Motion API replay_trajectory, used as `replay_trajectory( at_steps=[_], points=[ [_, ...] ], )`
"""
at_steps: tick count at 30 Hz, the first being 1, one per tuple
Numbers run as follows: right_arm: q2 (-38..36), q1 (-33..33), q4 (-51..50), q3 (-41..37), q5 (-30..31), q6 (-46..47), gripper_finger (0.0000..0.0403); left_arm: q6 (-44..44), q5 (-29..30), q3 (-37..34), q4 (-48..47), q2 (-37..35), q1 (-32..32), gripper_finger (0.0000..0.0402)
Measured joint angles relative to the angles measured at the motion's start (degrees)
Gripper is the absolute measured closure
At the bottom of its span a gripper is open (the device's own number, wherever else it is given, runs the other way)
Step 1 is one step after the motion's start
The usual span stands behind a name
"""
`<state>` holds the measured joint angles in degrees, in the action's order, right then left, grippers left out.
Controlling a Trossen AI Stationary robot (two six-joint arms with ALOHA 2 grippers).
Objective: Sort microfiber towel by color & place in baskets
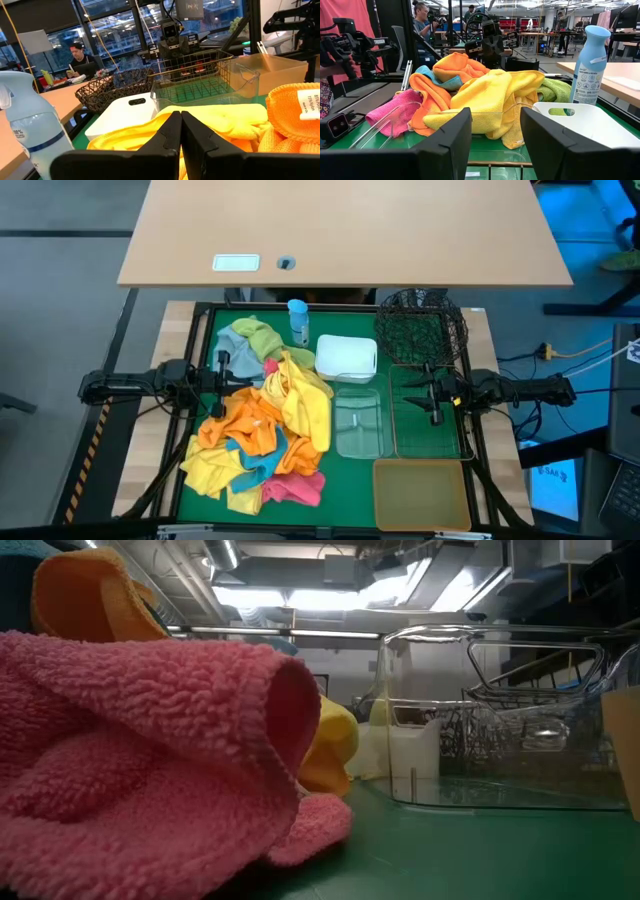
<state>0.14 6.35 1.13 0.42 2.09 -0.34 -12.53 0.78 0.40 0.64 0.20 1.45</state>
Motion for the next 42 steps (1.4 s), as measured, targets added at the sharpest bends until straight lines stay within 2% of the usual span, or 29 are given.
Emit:
replay_trajectory(
  at_steps=[25, 33, 38, 42],
  points=[
    [0.00, 0.00, 0.76, -0.02, -0.13, 0.02, 0.0233, 0.37, 0.00, -0.02, 0.28, 0.00, 0.02, 0.0399],
    [0.00, 0.01, 0.86, -0.02, -0.13, 0.04, 0.0233, 9.47, 2.98, -0.04, 3.15, -0.01, 0.00, 0.0399],
    [0.00, 0.01, 0.94, -0.02, -0.14, 0.04, 0.0233, 12.21, 6.03, -0.04, 3.34, -0.01, 0.00, 0.0399],
    [0.00, 0.01, 0.95, -0.02, -0.15, 0.04, 0.0233, 13.64, 6.21, -0.04, 4.28, 0.01, 0.02, 0.0399]
  ],
)
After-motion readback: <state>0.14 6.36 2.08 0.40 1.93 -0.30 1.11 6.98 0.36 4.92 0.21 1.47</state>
